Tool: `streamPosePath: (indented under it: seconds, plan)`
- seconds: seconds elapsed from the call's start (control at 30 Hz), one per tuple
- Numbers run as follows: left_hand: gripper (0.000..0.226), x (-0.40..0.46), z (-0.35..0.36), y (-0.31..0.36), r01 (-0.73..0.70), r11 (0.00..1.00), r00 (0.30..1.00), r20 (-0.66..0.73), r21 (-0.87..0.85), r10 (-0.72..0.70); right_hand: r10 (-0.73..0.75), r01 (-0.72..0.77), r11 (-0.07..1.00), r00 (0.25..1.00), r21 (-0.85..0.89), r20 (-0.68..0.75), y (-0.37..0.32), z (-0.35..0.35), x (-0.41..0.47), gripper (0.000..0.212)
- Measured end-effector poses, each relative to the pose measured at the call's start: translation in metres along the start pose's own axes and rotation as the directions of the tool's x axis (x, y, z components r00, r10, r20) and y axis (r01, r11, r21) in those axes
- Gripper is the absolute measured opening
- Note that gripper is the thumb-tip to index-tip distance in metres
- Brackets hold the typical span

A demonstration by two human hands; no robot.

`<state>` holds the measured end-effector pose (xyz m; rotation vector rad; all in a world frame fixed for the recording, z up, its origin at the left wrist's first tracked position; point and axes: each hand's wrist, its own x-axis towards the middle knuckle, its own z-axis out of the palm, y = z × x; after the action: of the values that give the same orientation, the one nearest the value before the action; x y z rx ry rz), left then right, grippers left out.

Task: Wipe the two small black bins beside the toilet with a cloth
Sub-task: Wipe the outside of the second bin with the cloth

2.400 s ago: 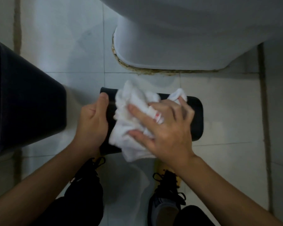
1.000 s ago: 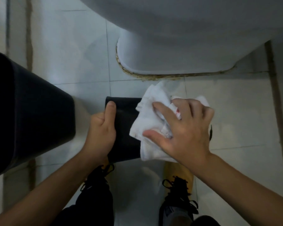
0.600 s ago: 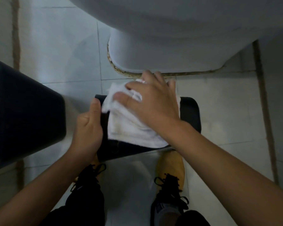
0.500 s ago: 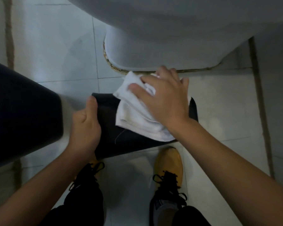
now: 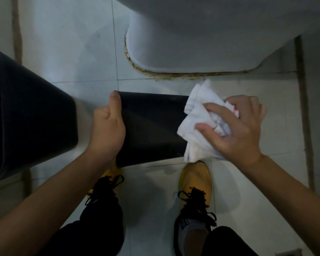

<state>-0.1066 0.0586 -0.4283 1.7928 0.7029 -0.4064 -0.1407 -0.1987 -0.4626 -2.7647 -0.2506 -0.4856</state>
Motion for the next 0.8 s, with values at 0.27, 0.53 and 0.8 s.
streamPosePath:
  seconds: [0.27, 0.53, 0.8]
  plan:
    - [0.080, 0.001, 0.000, -0.008, -0.049, 0.997, 0.999, -0.020, 0.053, 0.050, -0.129, 0.129, 0.991, 0.992, 0.037, 0.014, -0.075, 0.008, -0.014, 0.044]
    - [0.061, -0.003, -0.003, -0.013, -0.099, 0.995, 0.995, 0.005, -0.004, 0.099, -0.233, 0.238, 0.969, 0.970, 0.071, -0.066, -0.094, 0.015, -0.011, 0.043]
    - [0.061, -0.007, -0.002, -0.010, -0.060, 0.998, 0.998, 0.011, 0.023, 0.060, 0.273, -0.269, 0.961, 0.957, -0.060, 0.095, -0.027, 0.000, 0.018, 0.045]
